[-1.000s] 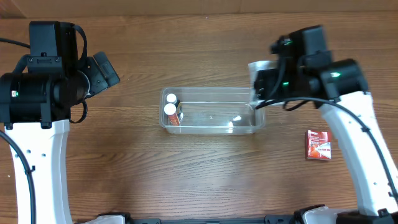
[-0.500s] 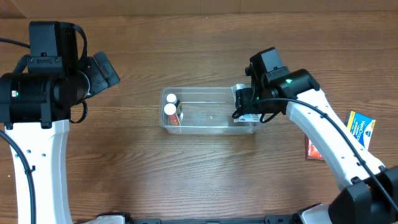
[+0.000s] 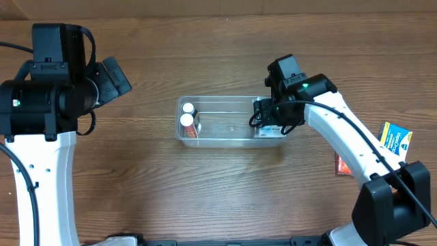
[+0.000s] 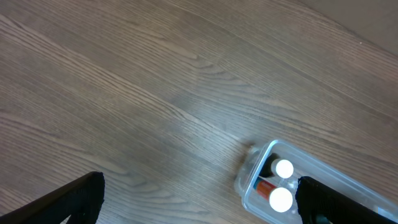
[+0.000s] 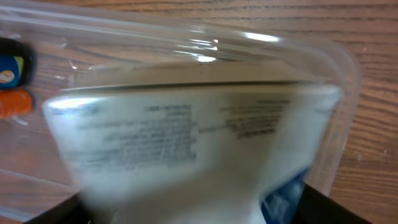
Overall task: Pack container
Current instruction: 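Carry the white box into the container's right end and release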
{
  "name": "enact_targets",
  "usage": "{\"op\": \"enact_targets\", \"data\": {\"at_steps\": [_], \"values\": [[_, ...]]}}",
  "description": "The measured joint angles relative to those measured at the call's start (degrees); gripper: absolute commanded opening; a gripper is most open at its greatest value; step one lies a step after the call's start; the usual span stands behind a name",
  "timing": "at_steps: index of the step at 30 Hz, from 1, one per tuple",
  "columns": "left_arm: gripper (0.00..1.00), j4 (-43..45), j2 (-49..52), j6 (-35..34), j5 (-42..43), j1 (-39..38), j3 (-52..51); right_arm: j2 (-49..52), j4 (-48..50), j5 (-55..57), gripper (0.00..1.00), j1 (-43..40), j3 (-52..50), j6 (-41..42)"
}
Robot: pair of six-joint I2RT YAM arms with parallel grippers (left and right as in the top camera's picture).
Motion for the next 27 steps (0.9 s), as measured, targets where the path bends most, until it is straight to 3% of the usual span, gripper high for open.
{"op": "enact_targets", "data": {"at_steps": [8,12,19,24,27], "values": [[1.0,0.0,0.0,0.0,0.0,0.0,0.0,0.04,0.7,0.02,0.85,0.0,-0.02,-0.07],[1.0,0.0,0.0,0.0,0.0,0.0,0.0,0.04,1.36,0.42,0.96,0.0,0.07,-0.07],[1.0,0.0,0.0,0.22,0.0,0.0,-0.02,-2.19,-2.32,6.67,1.0,-1.2,8.0,2.36],[1.0,0.02,0.0,0.22,0.0,0.0,-0.02,-9.86,-3.58,11.56,1.0,-10.82,15.5,4.61],[1.0,0.0,0.0,0.24,0.0,0.0,-0.02,-14.82,-6.54,13.64,1.0,-26.58,17.44,5.79]]}}
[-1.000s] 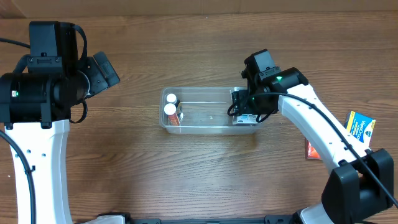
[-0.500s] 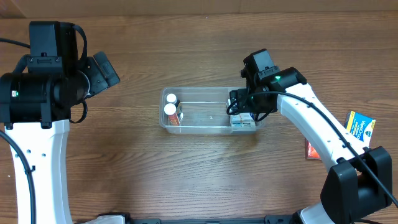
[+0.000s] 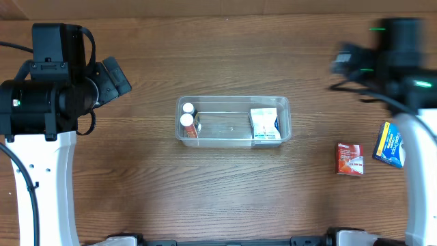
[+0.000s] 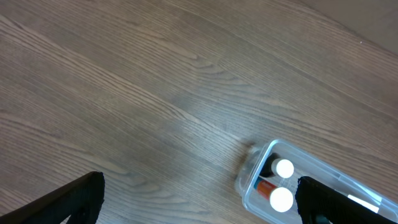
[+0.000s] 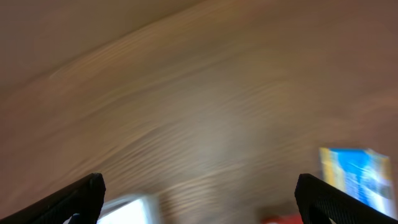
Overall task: Pack container
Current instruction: 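Carry the white box into the container's right end and release, then grasp the blue-yellow VapoDrops box with the right gripper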
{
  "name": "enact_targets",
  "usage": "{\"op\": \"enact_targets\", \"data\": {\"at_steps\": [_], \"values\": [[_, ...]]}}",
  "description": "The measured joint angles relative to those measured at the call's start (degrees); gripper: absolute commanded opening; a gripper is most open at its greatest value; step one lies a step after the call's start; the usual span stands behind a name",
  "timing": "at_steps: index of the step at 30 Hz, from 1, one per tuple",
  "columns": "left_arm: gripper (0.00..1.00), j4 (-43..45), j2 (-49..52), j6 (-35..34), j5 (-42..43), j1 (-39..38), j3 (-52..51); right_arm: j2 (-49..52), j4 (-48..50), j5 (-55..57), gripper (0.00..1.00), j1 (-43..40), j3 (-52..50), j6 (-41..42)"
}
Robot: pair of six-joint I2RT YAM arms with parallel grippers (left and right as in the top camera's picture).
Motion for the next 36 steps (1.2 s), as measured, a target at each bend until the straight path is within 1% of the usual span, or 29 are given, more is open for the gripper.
{"op": "enact_targets", "data": {"at_steps": [3,5,11,15,19,27,36], "values": [[1.0,0.04,0.0,0.0,0.0,0.0,0.0,1.27,-1.77,0.22,1.0,-12.61,-0.61,0.28],[1.0,0.09,0.0,0.0,0.0,0.0,0.0,3.98,-1.7,-0.39,1.0,-18.91,-2.19,-0.5],[1.0,0.26,0.0,0.0,0.0,0.0,0.0,13.88,0.37,-2.1,1.0,-27.78,-8.74,-5.16],[1.0,0.31,0.0,0.0,0.0,0.0,0.0,21.73,2.19,-2.51,1.0,-29.68,-10.08,-8.09],[1.0,0.31,0.0,0.0,0.0,0.0,0.0,25.38,2.97,-2.89,1.0,-29.73,-10.12,-9.99],[1.0,0.28,0.0,0.0,0.0,0.0,0.0,30.99,3.37,-3.17,1.0,-29.73,-10.12,-11.74],[1.0,0.28,0.0,0.0,0.0,0.0,0.0,35.21,4.24,-3.17,1.0,-29.77,-10.36,-11.93]]}}
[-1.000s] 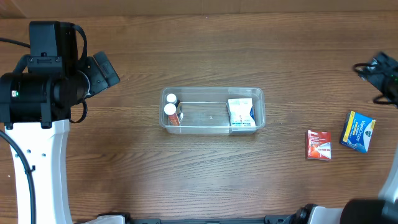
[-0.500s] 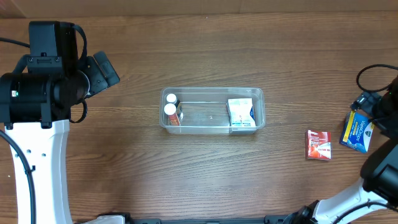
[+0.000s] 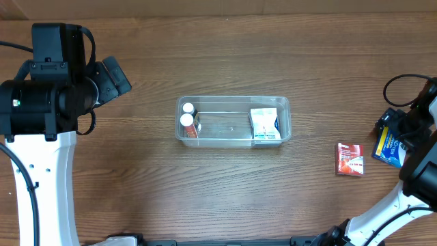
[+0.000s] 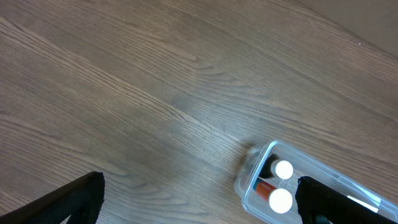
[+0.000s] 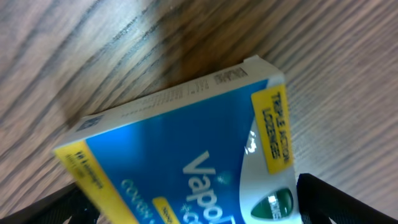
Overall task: Pack container
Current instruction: 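Grasp the blue-yellow VapoDrops box with the right gripper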
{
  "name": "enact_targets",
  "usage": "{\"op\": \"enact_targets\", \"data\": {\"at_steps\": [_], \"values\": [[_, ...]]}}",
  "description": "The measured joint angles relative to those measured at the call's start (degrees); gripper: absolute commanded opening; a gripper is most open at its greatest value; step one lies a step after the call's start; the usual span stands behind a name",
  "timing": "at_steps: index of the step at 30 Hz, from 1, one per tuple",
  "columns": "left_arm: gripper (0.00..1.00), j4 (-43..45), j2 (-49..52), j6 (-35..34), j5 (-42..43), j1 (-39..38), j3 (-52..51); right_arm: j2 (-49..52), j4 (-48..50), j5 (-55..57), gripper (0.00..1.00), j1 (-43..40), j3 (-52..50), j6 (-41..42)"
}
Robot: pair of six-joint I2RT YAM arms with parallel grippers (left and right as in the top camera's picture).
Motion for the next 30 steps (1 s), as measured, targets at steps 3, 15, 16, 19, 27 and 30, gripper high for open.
{"op": "enact_targets", "data": {"at_steps": [3,15,16,19,27,30], "values": [[1.0,0.0,0.0,0.0,0.0,0.0,0.0,0.39,1.22,0.0,1.0,-0.07,-1.22,-0.02],[1.0,0.0,0.0,0.0,0.0,0.0,0.0,0.35,2.32,-2.4,0.72,-0.28,-2.01,-0.26],[1.0,0.0,0.0,0.0,0.0,0.0,0.0,0.26,2.36,-2.51,0.72,-0.28,-1.99,-0.2],[1.0,0.02,0.0,0.0,0.0,0.0,0.0,0.09,2.19,-2.8,0.71,-0.28,-1.99,-0.22],[1.0,0.02,0.0,0.02,0.0,0.0,0.0,0.04,-2.47,-6.82,0.73,-0.2,0.66,-0.2],[1.0,0.04,0.0,0.04,0.0,0.0,0.0,-2.38,-4.22,-9.42,0.72,0.13,3.04,-0.2]]}}
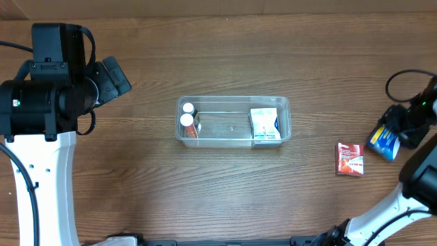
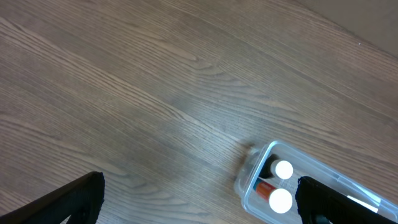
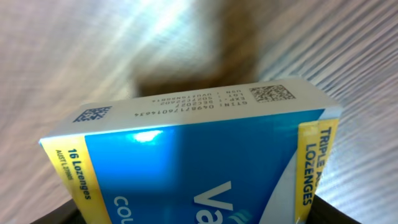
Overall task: Pack container
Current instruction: 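Grasp the blue-yellow VapoDrops box with the right gripper, then place the VapoDrops box in the container's middle and release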
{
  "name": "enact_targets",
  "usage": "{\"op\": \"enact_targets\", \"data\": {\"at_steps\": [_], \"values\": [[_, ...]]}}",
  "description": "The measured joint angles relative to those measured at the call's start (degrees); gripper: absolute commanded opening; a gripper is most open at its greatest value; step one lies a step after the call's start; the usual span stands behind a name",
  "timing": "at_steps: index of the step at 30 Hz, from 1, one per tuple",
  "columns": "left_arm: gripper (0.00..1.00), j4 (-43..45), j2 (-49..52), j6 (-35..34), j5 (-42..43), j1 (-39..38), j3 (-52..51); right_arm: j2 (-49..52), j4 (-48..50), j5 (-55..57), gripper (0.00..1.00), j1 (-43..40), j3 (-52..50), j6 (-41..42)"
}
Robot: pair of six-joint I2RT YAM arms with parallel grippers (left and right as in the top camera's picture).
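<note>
The clear container (image 1: 232, 104) sits mid-table with two white-capped tubes (image 1: 186, 116) at its left end and a white and blue box (image 1: 265, 124) at its right end. A blue and yellow lozenge box (image 1: 384, 140) is at the far right, tipped up, with my right gripper (image 1: 399, 131) shut on it. That lozenge box (image 3: 205, 162) fills the right wrist view between the fingers, and its shadow falls on the wood behind it. My left gripper (image 2: 199, 190) hangs open and empty left of the container (image 2: 249, 177).
A red packet (image 1: 349, 158) lies flat on the wood between the container and the lozenge box. The table's right edge is close to my right gripper. Bare wood surrounds the container on all sides.
The lozenge box lay flat under my right gripper; now it is tipped up, a little further left and closer to the wrist camera, gripped between the fingers. The left arm is unchanged.
My right gripper was in the container's right end with the white and blue box. Then that box stood alone in the container and the arm was at the far right. Then the gripper was over the lozenge box, and now holds it.
</note>
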Motion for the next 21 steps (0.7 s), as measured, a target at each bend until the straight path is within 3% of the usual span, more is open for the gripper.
{"op": "enact_targets", "data": {"at_steps": [6,12,21], "values": [[1.0,0.04,0.0,0.15,0.0,0.0,0.0,-13.66,-2.4,-4.87,0.72,5.07,3.21,0.02],[1.0,0.07,0.0,0.15,0.0,0.0,0.0,-28.35,-4.44,-7.87,0.72,21.18,4.35,-0.02],[1.0,0.09,0.0,0.15,0.0,0.0,0.0,-30.25,-3.02,-8.7,0.72,47.69,4.37,3.67]]}}
